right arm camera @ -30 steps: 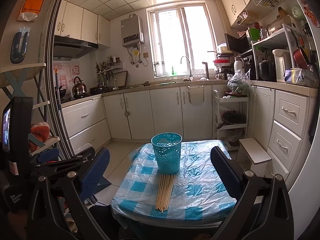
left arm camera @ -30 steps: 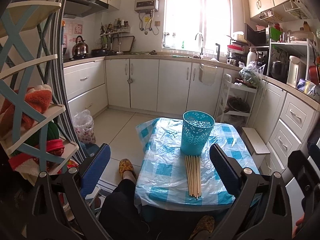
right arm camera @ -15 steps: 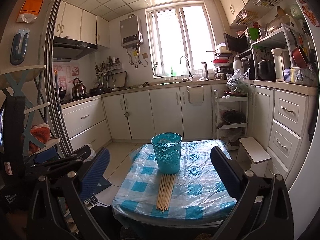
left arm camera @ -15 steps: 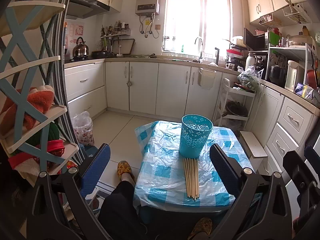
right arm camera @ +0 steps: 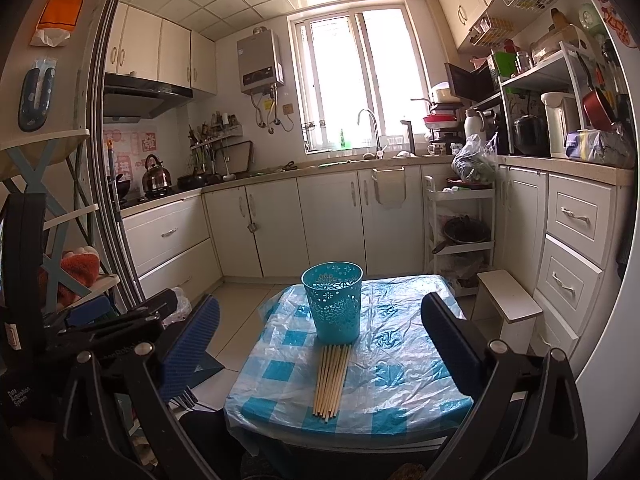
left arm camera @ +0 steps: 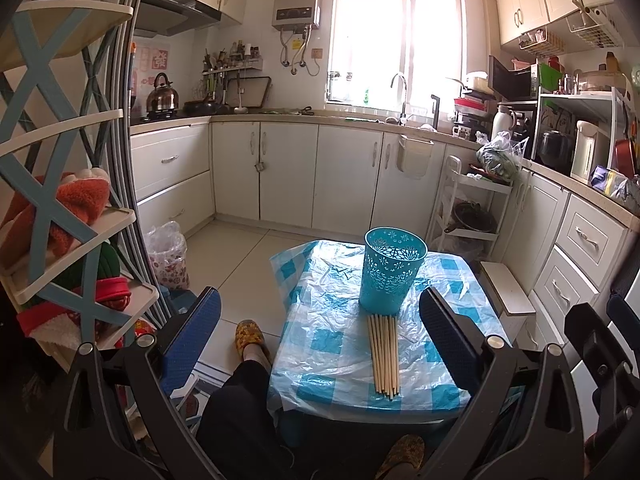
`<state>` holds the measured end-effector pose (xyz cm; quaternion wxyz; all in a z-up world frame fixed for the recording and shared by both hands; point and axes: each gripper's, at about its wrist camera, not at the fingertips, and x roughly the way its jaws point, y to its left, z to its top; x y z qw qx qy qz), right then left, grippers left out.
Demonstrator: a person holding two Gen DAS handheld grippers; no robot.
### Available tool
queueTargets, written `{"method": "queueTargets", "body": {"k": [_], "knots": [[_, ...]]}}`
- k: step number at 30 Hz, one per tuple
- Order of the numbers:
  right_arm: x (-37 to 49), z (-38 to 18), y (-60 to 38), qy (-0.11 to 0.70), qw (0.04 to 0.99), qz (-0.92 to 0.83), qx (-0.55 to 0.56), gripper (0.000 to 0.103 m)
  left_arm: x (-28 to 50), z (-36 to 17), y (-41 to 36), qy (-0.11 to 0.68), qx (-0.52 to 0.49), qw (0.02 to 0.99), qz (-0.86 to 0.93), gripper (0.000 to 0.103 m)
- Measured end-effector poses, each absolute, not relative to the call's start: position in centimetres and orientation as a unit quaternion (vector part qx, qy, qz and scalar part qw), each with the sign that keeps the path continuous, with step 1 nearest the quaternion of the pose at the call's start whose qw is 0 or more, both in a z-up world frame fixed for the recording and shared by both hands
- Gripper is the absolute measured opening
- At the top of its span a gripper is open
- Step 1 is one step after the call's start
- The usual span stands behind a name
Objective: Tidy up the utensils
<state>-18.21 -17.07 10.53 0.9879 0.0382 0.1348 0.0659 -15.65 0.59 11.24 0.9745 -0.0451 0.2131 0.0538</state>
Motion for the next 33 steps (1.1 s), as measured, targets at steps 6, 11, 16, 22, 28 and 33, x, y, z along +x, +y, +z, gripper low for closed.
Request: {"method": "queueTargets", "body": {"k": [6, 11, 16, 22, 28, 33], "knots": [[-17.9, 10.4, -16.9, 0.147, 0.987, 0.064, 0.031, 0.097, -15.3, 10.9, 0.7, 0.220, -0.045, 0.973, 0.054, 0.095], [-17.6, 10.3, -17.1, 0.151, 0.985, 0.068, 0.054, 0.097, -15.0, 10.7, 0.6, 0.225, -0.043, 0.972, 0.051, 0.095], [-17.4, 9.9, -17.0, 0.155, 0.984, 0.068, 0.058, 0.097, -14.6, 10.3, 0.5, 0.231, -0.041, 0.971, 0.047, 0.095], [-16.9, 9.6, -17.1, 0.166, 0.982, 0.067, 0.058, 0.097, -14.1, 9.8, 0.5, 0.237, -0.041, 0.970, 0.043, 0.095], [-16.2, 9.0, -17.2, 0.176, 0.980, 0.067, 0.059, 0.097, -13.3, 9.2, 0.6, 0.245, -0.039, 0.968, 0.045, 0.095], [-15.0, 8.1, -17.4, 0.191, 0.977, 0.064, 0.062, 0.097, -12.2, 8.2, 0.5, 0.258, -0.039, 0.964, 0.046, 0.095]]}}
